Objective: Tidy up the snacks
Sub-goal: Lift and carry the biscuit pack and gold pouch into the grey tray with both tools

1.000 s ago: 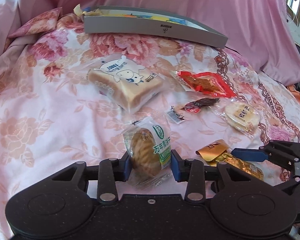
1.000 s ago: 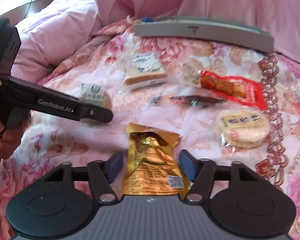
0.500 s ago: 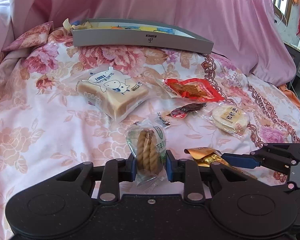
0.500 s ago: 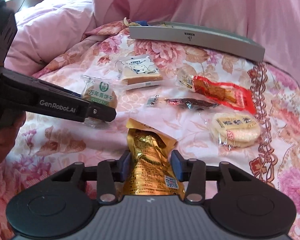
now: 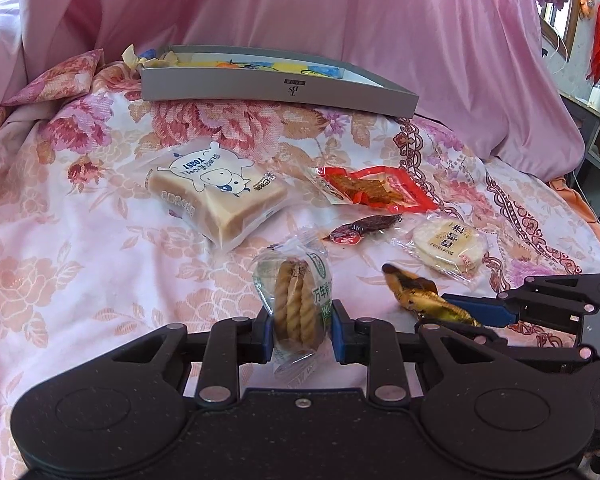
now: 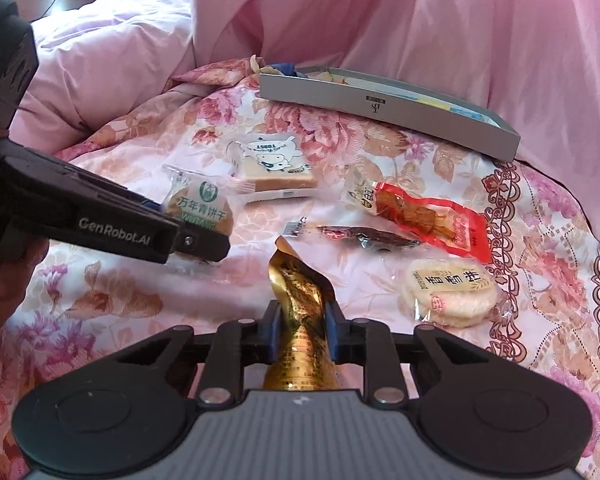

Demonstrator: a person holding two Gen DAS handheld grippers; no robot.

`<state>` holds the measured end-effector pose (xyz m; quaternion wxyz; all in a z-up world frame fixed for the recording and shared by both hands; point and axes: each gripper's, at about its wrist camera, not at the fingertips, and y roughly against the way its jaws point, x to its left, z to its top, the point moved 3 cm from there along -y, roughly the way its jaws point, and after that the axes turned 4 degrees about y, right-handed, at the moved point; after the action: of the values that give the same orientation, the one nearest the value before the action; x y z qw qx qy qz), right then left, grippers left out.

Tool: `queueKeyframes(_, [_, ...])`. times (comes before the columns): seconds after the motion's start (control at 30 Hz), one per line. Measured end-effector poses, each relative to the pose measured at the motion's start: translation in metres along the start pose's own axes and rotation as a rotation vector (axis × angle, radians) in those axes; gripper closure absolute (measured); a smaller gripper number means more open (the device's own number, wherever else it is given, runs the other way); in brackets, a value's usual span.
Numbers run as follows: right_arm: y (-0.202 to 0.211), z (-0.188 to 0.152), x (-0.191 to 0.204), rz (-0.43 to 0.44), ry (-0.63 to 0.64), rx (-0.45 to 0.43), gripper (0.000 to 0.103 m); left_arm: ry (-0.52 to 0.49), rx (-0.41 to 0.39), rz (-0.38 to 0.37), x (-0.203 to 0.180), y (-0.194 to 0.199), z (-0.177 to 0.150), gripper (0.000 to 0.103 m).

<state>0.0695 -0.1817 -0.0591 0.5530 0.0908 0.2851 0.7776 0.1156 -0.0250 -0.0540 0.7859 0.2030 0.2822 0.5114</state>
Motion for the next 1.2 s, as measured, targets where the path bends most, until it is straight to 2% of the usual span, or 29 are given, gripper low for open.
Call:
queueKeyframes(0.23, [-0.004,0.001,-0.031,0.035,-0.201,0.015,0.079,0.001,0.006,0.001,0.0,0.0,0.0,0.074])
queueKeyframes(0.47, [-0.007,-0.002,-0.039,0.012,-0.229,0.032,0.082,0.005,0.005,-0.003,-0.001,-0.001,0.001,0.074])
queueKeyframes(0.77, [0.009,0.019,-0.033,0.031,-0.172,-0.043,0.082,0.061,-0.012,-0.02,-0.002,0.006,0.019,0.074])
queueKeyframes(0.93, [0.013,0.043,-0.043,0.041,-0.166,-0.079,0.082,0.09,-0.044,-0.012,0.003,0.004,0.051,0.074])
queueKeyframes(1.2, [0.005,0.102,-0.081,0.033,-0.09,-0.116,0.082,0.048,-0.128,0.036,0.008,-0.005,0.143,0.074])
